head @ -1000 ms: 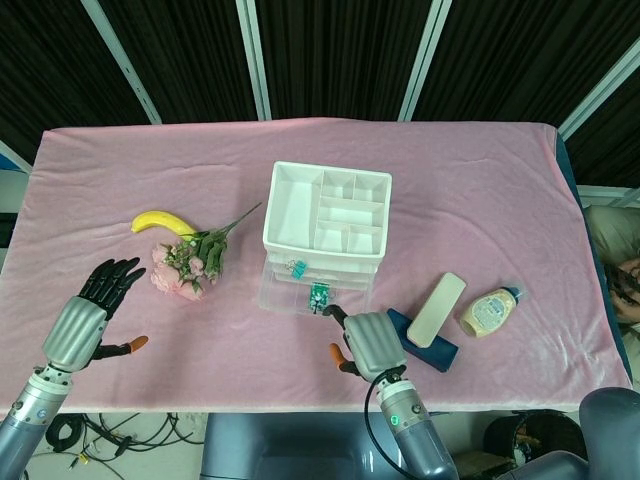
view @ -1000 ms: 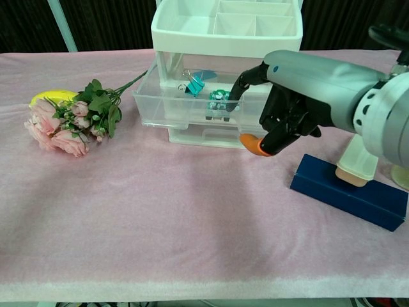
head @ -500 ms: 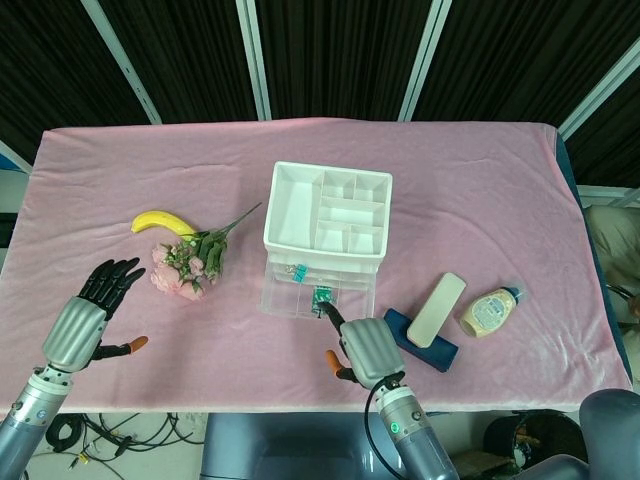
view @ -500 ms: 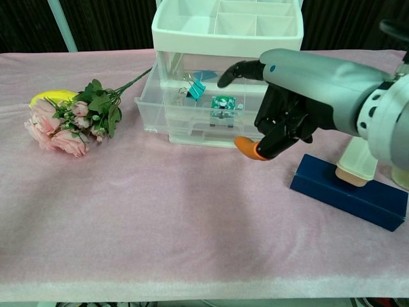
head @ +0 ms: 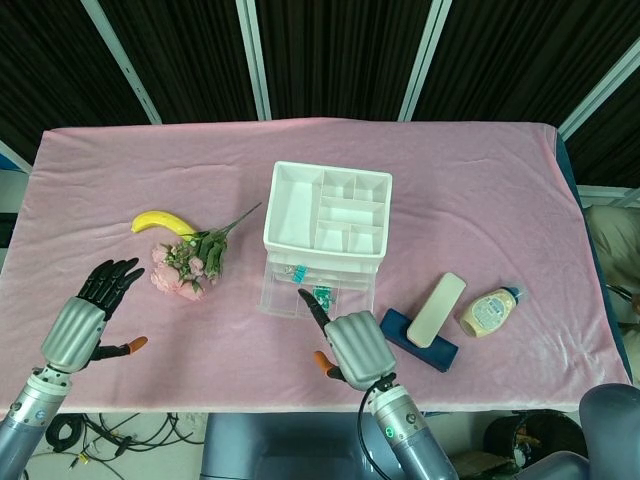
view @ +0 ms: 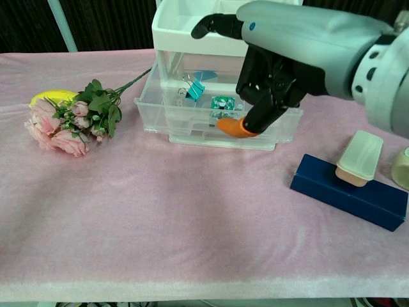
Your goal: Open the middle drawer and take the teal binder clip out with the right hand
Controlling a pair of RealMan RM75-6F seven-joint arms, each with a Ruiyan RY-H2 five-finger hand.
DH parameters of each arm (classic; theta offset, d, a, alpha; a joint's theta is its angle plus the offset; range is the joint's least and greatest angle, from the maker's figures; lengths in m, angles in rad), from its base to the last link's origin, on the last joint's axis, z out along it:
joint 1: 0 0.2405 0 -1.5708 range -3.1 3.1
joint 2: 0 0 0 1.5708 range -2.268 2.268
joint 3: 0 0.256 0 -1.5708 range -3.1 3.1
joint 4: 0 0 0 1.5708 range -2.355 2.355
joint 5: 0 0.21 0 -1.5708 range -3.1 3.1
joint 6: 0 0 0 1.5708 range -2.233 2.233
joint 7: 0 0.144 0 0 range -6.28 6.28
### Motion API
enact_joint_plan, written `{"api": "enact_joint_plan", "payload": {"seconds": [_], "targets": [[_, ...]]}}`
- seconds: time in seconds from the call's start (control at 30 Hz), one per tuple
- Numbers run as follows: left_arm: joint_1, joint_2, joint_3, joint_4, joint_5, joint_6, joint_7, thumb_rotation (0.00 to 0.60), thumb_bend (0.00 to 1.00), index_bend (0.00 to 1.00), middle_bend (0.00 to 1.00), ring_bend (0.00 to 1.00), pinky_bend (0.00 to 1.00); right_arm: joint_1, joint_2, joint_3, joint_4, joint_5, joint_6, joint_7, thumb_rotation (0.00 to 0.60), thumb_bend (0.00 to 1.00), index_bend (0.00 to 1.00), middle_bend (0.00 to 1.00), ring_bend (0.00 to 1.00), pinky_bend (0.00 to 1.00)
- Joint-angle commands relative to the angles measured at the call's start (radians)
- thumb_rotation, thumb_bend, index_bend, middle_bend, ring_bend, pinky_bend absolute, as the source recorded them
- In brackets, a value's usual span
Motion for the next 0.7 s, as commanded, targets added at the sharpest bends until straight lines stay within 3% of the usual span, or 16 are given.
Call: {"api": "enact_joint_plan", "payload": {"seconds": [0.03,0.37,0.53,0.7], "targets": [[0.000,0.000,0.000,-0.001,0.000,-0.001,0.000,0.600,0.00,0.00,0.00,0.00,0.00,0.063,0.086,0.034,0.009,-0.022,-0.041,-0.119,0.600,0.23,0.11,0.97,0.96,0.79],[-0.001,0.000,-0.001,-0.002,0.004,0.002,0.000,0.600,0.00,0.00,0.00,0.00,0.00,0.201,0.298,0.071,0.091,0.009,-0.256,-0.268,0.600,0.19,0.23,0.97,0.96,0.79],[0.004,-0.002,0.000,-0.006,0.006,0.007,0.009,0.600,0.00,0.00,0.00,0.00,0.00,0.256,0.360,0.055,0.126,0.033,-0.361,-0.299,0.600,0.11,0.24,0.97,0.96,0.79],[0.006,-0.002,-0.001,-0.008,0.005,0.010,0.013,0.600,0.00,0.00,0.00,0.00,0.00,0.301,0.390,0.025,0.182,-0.009,-0.455,-0.304,0.600,0.09,0.26,0.97,0.96,0.79]]}}
